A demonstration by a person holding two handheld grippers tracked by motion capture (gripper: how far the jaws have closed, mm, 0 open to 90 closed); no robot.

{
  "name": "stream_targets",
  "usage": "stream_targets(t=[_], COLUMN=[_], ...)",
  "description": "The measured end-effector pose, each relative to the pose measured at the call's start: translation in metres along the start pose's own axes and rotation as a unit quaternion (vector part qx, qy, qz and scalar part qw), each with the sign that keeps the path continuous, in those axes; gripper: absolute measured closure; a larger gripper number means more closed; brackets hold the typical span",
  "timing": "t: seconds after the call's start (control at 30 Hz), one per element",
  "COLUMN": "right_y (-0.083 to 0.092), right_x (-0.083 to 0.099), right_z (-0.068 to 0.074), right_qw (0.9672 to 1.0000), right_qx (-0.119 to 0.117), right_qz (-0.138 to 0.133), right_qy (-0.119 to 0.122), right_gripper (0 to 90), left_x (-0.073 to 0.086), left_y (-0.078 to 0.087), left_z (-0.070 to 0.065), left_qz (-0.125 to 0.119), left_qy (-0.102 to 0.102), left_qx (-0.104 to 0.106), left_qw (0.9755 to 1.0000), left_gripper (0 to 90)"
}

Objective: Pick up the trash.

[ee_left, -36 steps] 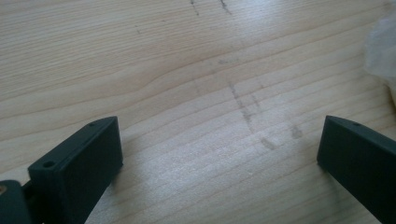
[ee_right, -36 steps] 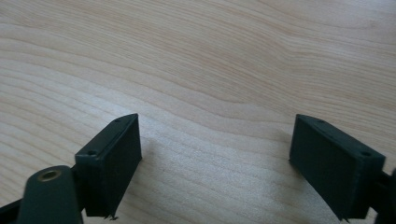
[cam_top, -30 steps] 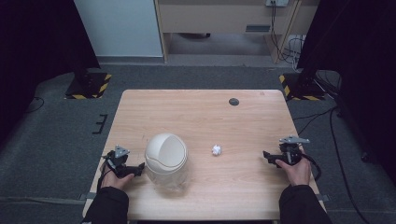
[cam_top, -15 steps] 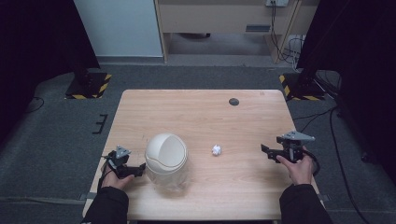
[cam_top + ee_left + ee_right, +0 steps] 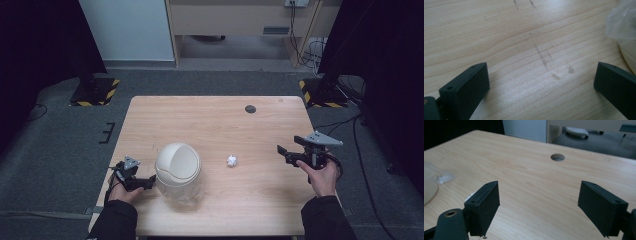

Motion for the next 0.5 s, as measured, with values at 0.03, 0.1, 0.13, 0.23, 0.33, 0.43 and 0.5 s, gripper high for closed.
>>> stream_targets(t=[0.03, 0.1, 0.13, 0.23, 0.33, 0.43, 0.5], right_y=[0.002, 0.004, 0.006, 0.007, 0.007, 0.007, 0.005], right_x=[-0.005, -0.013, -0.021, -0.028, -0.042, -0.048, -0.057], right_z=[0.001, 0.005, 0.009, 0.014, 0.027, 0.032, 0.041], right_qw=[1.0000, 0.9998, 0.9995, 0.9992, 0.9983, 0.9978, 0.9967], right_qx=[-0.001, -0.003, -0.010, -0.014, -0.024, -0.029, -0.041], right_qz=[-0.008, -0.019, -0.031, -0.037, -0.050, -0.055, -0.066], right_qy=[0.001, 0.002, 0.006, 0.012, 0.020, 0.024, 0.026], right_gripper=[17.7, 17.7, 17.6, 17.6, 17.5, 17.5, 17.3], left_x=[0.000, 0.000, 0.000, 0.000, 0.000, 0.000, 0.000], left_y=[0.000, 0.000, 0.000, 0.000, 0.000, 0.000, 0.000], left_z=[0.000, 0.000, 0.000, 0.000, 0.000, 0.000, 0.001], left_qz=[0.000, 0.000, 0.000, 0.000, 0.000, 0.000, 0.000], left_qy=[0.000, 0.000, 0.000, 0.000, 0.000, 0.000, 0.001], left_qx=[0.000, 0.000, 0.000, 0.000, 0.000, 0.000, -0.001], left_qw=[1.0000, 1.0000, 1.0000, 1.0000, 1.0000, 1.0000, 1.0000], left_gripper=[0.0, 0.0, 0.0, 0.0, 0.0, 0.0, 0.0])
Point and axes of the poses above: each handheld gripper's, and its own axes: y roughly backward along the jaws, x roughly out of its underside, z roughly to its left, the point moved 8 cm from there along -y, roughly forward along the jaws, and after that the axes turned 5 degrees about -x, right-handed, at the moved point
